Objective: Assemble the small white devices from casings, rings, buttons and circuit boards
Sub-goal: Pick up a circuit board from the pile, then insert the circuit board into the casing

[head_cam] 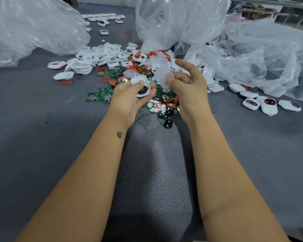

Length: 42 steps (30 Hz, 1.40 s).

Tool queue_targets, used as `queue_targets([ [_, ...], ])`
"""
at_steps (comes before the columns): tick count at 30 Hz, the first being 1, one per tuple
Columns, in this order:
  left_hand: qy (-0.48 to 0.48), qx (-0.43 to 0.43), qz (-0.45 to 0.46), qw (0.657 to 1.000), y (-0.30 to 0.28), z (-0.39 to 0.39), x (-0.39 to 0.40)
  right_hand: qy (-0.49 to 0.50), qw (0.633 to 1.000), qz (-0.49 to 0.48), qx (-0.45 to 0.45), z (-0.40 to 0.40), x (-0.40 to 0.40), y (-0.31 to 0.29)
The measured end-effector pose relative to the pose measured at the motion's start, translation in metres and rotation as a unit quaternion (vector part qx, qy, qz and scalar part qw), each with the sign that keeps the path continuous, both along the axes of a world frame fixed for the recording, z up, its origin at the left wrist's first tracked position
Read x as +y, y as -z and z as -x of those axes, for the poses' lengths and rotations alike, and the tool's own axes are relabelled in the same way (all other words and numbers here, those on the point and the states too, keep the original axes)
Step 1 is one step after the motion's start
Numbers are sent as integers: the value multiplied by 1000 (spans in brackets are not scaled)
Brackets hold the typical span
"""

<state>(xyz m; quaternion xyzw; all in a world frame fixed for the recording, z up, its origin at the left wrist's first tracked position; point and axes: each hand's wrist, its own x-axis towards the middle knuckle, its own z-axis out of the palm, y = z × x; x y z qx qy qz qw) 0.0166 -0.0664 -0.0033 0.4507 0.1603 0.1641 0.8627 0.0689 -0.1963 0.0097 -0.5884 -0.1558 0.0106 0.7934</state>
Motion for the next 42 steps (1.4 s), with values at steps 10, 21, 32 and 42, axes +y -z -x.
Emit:
queue_targets([
  [10, 2, -10, 11, 1000, 1, -2, 2, -39, 999, -3, 24, 1, 5, 2],
  [21, 21, -28, -82, 996, 1, -1, -2, -18, 997, 75, 22, 1, 9, 5],
  [32, 31, -5, -16, 999, -2, -4, -4, -10, 996, 82, 22, 1, 6, 4],
  [42, 136, 32, -41, 989, -1, -4, 5, -30, 965, 235, -115, 4, 9, 3],
])
